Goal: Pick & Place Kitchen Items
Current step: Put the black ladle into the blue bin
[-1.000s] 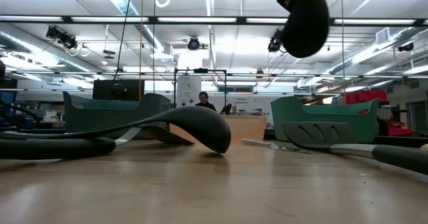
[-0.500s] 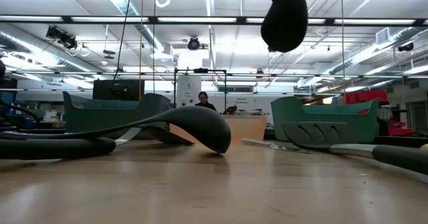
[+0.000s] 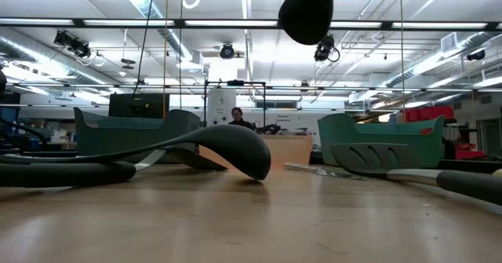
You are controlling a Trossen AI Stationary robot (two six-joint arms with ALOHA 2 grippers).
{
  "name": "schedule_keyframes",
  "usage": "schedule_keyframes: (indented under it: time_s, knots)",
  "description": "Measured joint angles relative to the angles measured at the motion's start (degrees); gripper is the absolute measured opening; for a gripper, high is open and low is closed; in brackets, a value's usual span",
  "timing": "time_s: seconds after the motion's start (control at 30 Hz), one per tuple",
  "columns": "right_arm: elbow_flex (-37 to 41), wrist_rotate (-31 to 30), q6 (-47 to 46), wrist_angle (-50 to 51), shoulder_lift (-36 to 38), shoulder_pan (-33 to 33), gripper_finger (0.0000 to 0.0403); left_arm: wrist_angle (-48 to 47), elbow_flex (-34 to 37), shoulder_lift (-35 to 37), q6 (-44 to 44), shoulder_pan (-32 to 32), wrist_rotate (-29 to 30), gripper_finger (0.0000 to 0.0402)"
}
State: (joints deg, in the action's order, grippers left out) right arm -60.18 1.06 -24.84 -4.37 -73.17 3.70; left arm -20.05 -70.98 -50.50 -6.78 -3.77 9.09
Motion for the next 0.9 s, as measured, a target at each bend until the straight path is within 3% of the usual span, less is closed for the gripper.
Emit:
schedule_keyframes:
  time_s: [0.67,0.9]
  knots:
    - [0.0,-0.6,2.9,0.1,0.0,-1.5,0.0029,10.7,0.0,-7.9,-0.5,0.0,0.5,0.0023]
    - [0.0,-0.6,2.9,0.1,0.0,-1.5,0.0029,12.5,-0.1,-9.9,-0.8,0.0,4.4,0.0035]
